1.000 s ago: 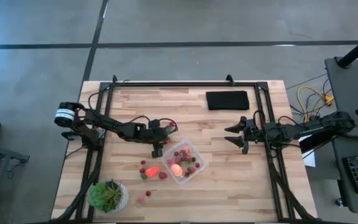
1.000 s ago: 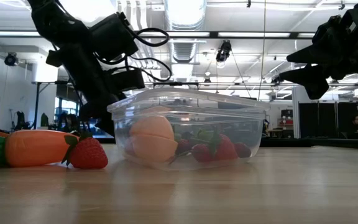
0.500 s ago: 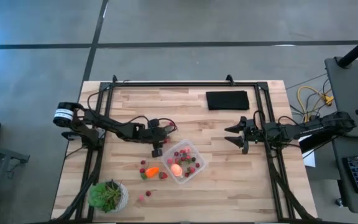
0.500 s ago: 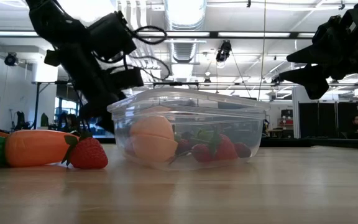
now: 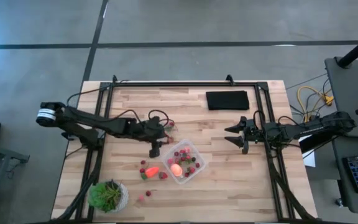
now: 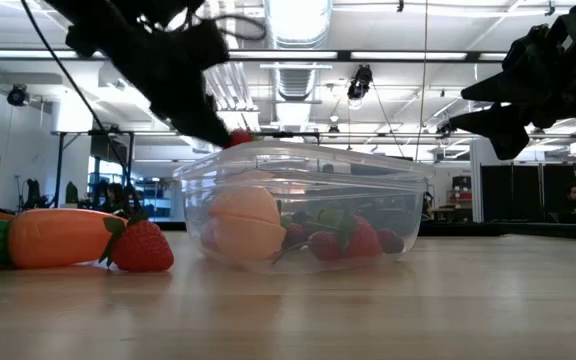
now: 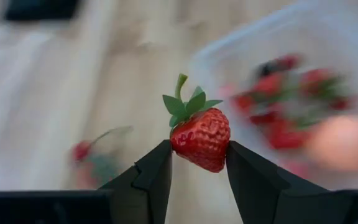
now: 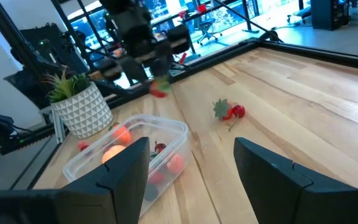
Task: Pick and placing Produce into tupperware
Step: Put the red strawberry into the transparent container
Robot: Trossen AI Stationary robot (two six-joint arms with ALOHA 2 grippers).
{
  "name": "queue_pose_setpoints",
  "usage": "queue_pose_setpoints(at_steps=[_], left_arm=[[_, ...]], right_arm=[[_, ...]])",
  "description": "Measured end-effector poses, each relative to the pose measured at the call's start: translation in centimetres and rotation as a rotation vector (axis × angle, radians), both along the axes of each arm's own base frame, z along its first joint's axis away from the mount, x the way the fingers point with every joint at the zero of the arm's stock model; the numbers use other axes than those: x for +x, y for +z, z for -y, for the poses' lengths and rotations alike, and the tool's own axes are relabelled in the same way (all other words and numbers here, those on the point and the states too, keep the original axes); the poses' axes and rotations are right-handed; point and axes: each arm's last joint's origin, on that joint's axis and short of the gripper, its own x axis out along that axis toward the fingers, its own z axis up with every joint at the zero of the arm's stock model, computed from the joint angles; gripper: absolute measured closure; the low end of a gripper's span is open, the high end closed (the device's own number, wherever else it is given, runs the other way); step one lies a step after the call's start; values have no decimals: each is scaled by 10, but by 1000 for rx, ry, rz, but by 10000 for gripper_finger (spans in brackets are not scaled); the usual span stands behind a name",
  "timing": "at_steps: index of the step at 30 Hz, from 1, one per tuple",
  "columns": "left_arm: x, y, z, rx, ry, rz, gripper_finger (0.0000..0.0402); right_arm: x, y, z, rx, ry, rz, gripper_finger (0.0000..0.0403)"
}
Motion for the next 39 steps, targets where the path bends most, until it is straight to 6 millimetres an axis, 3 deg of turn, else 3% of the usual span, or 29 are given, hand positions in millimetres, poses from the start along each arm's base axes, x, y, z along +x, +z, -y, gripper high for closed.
queue_pose_setpoints(at_steps=[3,9,16,25,30,34,39], left_arm=[[3,5,11,-78,-121,19,272],[19,-6,35,-124,-242,-38,272],[35,-10,42,-188,-323,-61,267],[36,-7,41,-193,-315,-45,192],[26,3,25,-59,-163,-126,167],[21,19,-8,-35,-24,-155,165],[20,23,-52,17,-16,-152,165]], right_arm=[[0,0,0,0,0,0,177],[0,0,0,0,0,0,177],[0,0,0,0,0,-1,177],[0,0,0,0,0,1,177],[0,0,0,0,0,1,177],[0,0,0,0,0,1,177],[0,0,0,0,0,1,177]])
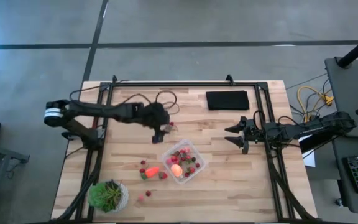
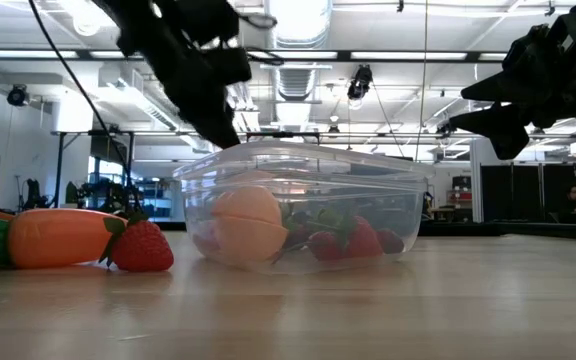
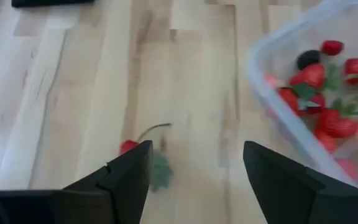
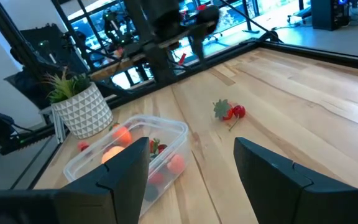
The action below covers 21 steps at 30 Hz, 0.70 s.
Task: Pick and placing Produce into tupperware
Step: Put the red strawberry into the transparent container
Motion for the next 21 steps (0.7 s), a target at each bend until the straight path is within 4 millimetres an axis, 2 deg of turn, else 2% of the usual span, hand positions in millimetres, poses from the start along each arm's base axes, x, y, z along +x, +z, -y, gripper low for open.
queue_pose_setpoints(at_steps=[3,6,10,17,21], left_arm=[[0,-11,-19,-33,13,-36,165],[3,-23,-28,-24,14,-74,165],[9,-36,-31,4,-45,-115,165],[21,-59,-33,-13,-49,-163,165],[29,-65,-36,-8,-40,-152,165]], right_arm=[[0,0,0,0,0,0,177],[0,0,0,0,0,0,177],[0,0,0,0,0,0,177],[0,0,0,0,0,0,177],[0,0,0,0,0,0,177]])
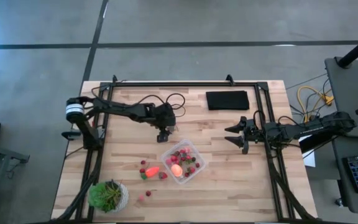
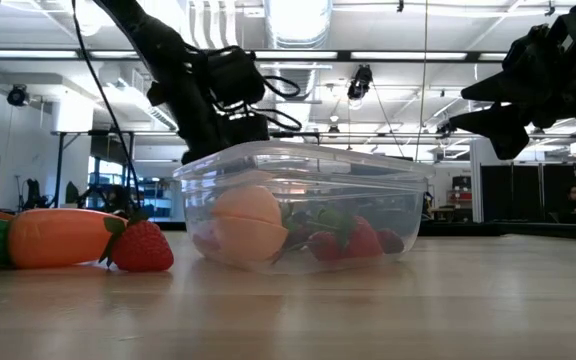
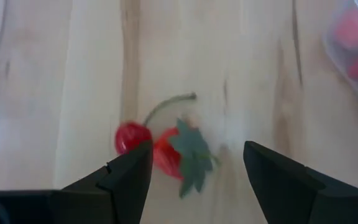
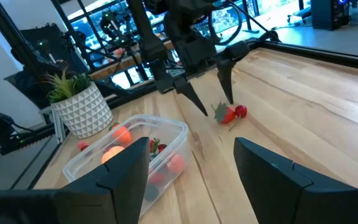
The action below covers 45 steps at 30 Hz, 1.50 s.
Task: Pick and placing Produce into tupperware
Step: Put the red strawberry into the transparent container
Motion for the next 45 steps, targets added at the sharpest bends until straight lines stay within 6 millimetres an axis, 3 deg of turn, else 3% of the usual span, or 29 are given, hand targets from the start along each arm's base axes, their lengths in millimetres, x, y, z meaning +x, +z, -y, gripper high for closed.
queue_pose_setpoints(at_steps=[14,26,35,38,45], left_arm=[[5,-13,-3,42,33,-33,166],[4,-15,-3,52,39,-28,243],[7,-16,-3,37,61,-26,254],[3,-5,-2,26,85,-2,254],[-15,53,20,-36,34,169,254]], right_arm=[[0,0,0,0,0,0,177],[0,0,0,0,0,0,177],[0,0,0,0,0,0,177],[0,0,0,0,0,0,177],[0,0,0,0,0,0,177]])
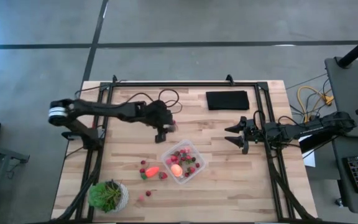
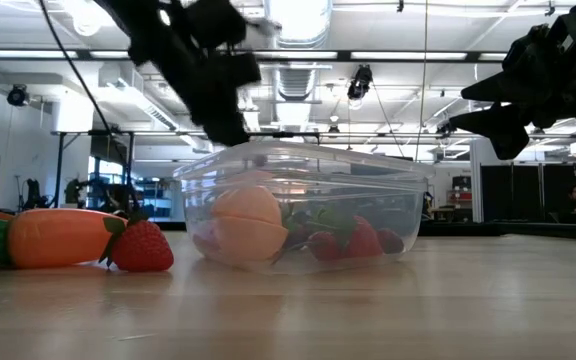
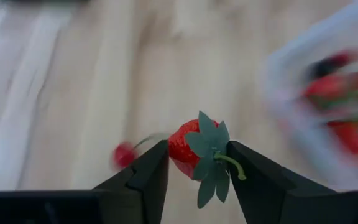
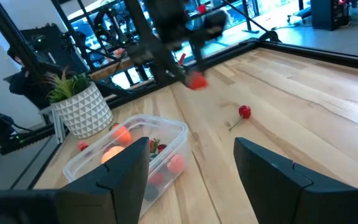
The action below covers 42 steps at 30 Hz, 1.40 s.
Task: Pick and placing Produce into tupperware
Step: Put the red strawberry into the transparent container, then put the red cherry into the transparent container
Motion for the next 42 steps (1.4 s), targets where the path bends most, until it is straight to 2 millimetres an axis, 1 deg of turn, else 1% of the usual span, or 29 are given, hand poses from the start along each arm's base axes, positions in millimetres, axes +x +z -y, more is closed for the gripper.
queue_pose_setpoints(at_steps=[3,7,10,15,17,19,23,29,32,35,37,40,42], left_arm=[[-4,19,17,-47,-91,80,254],[-2,24,39,-166,-132,123,254],[4,21,56,-243,-149,128,254],[15,4,87,-322,-235,69,254],[19,-4,95,-360,-221,42,254],[22,-8,100,-382,-210,40,253],[23,-3,99,-377,-210,70,237],[19,5,95,-318,-158,103,178],[12,7,89,-218,-144,54,158],[4,18,73,-35,-107,15,159],[-1,20,57,48,-96,-38,166],[-2,19,33,112,-108,-49,179],[0,16,16,117,-116,-41,187]], right_arm=[[0,0,0,0,0,0,177],[0,0,0,0,0,0,177],[0,0,0,0,0,0,177],[0,0,0,0,0,0,177],[0,0,0,0,0,0,177],[0,0,0,0,0,0,177],[0,0,0,0,0,0,177],[0,0,0,0,0,0,177],[0,0,0,0,0,0,177],[0,0,0,0,0,0,177],[0,0,0,0,0,0,177],[0,0,0,0,0,0,177],[0,0,0,0,0,0,177]])
